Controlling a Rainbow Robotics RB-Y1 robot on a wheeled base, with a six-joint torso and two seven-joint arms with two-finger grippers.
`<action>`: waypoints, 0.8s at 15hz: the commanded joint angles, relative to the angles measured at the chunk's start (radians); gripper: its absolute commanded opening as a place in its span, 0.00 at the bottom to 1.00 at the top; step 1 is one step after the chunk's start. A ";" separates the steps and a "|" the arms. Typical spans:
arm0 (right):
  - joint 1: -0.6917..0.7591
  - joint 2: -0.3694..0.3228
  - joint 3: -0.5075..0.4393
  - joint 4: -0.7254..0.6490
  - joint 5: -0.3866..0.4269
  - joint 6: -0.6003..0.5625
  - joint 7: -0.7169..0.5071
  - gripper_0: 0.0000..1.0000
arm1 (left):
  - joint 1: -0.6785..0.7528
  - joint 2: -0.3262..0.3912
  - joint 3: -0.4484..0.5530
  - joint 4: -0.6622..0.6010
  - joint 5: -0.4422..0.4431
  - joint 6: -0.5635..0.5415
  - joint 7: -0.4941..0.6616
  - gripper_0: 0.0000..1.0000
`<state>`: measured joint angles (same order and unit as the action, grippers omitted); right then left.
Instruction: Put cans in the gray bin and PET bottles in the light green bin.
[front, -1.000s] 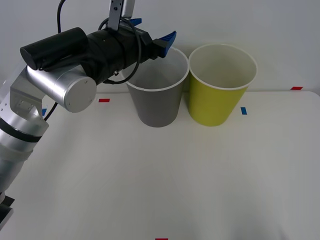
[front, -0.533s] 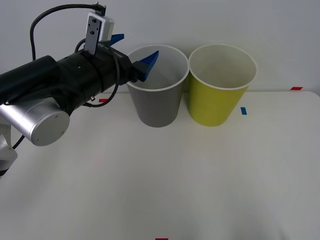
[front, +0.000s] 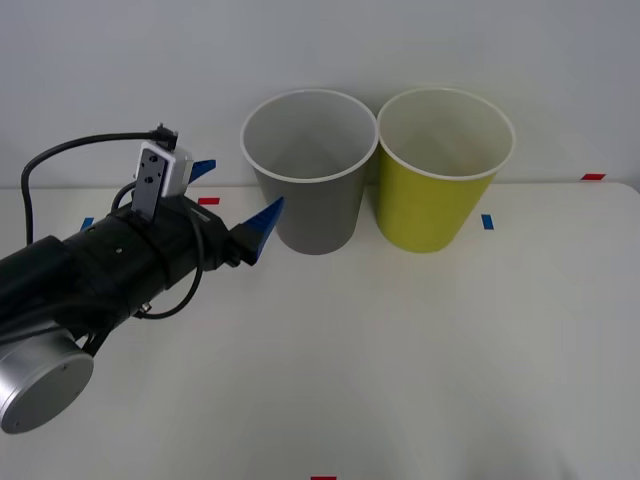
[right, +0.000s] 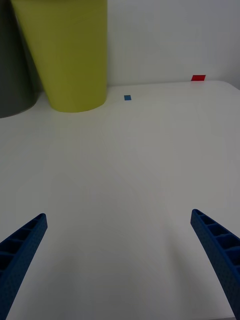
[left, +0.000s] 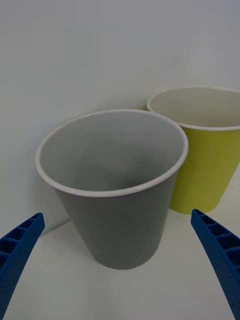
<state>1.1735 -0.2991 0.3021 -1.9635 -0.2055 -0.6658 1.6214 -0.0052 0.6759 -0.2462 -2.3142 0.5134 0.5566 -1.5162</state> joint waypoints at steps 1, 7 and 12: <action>0.000 0.000 0.000 0.000 0.000 0.000 0.000 1.00 | 0.134 0.005 0.002 -0.074 -0.042 0.000 -0.001 1.00; 0.000 0.000 0.000 0.000 0.000 0.000 0.000 1.00 | 0.318 -0.029 0.025 -0.106 -0.064 -0.038 -0.001 1.00; 0.000 0.000 0.000 0.000 0.000 0.000 0.000 1.00 | 0.413 -0.164 0.028 -0.100 -0.090 -0.075 -0.021 1.00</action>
<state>1.1735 -0.2991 0.3022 -1.9635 -0.2055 -0.6658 1.6214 0.3856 0.5362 -0.2115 -2.4237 0.4314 0.5069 -1.5329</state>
